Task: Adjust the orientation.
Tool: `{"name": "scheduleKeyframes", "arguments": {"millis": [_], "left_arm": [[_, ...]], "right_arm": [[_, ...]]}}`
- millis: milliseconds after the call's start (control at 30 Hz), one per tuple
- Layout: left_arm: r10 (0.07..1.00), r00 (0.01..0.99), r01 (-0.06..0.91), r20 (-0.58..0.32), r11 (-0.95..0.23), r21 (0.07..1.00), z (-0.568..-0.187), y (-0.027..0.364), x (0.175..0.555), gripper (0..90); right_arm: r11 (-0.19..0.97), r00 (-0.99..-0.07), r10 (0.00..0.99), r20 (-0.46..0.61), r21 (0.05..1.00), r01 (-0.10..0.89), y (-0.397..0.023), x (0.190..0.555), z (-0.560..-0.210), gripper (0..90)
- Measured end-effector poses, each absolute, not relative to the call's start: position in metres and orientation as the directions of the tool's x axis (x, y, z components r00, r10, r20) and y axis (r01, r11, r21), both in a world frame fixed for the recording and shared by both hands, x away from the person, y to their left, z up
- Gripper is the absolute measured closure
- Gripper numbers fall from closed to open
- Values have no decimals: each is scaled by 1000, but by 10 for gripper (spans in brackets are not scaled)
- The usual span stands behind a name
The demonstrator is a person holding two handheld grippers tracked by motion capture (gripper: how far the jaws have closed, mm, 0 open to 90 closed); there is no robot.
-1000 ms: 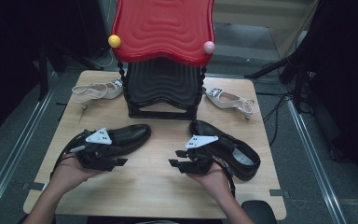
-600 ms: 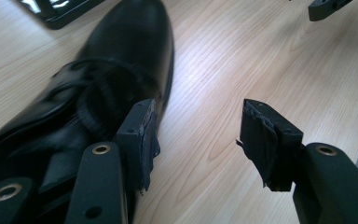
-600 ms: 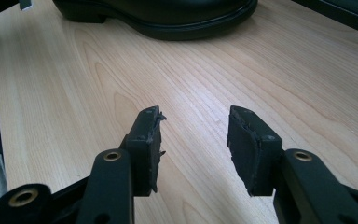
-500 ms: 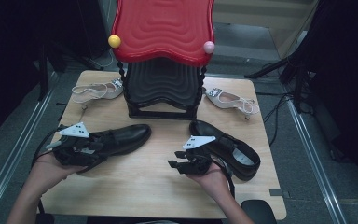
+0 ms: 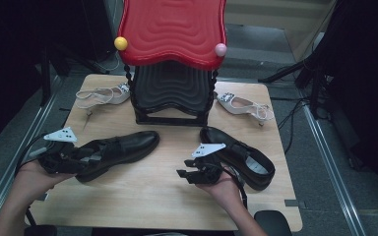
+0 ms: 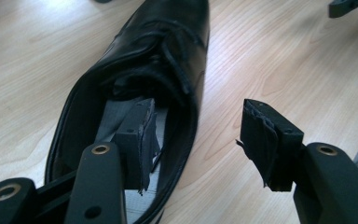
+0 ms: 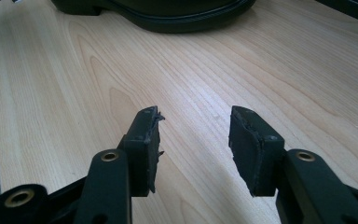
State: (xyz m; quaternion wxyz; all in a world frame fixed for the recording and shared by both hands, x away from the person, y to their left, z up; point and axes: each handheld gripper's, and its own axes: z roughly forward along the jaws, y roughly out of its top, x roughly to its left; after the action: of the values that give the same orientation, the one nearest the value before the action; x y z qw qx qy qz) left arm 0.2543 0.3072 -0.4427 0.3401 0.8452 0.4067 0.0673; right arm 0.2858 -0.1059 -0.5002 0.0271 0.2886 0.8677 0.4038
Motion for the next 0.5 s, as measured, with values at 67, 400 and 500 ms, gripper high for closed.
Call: {"name": "scheduleKeyframes", "arguments": {"millis": [67,400,500], "left_arm": [[735,659,643,-159,-442,626,-447,306,257,460],[725,672,635,-148,-462,620,-459,298,270,529],[723,677,633,-138,-477,610,-462,293,274,524]], "right_arm": [[510,-834,520,184,716,476,-106,285,-500,543],[526,-839,515,177,708,472,-103,286,-503,534],[531,-840,514,177,704,473,-102,285,-503,532]]}}
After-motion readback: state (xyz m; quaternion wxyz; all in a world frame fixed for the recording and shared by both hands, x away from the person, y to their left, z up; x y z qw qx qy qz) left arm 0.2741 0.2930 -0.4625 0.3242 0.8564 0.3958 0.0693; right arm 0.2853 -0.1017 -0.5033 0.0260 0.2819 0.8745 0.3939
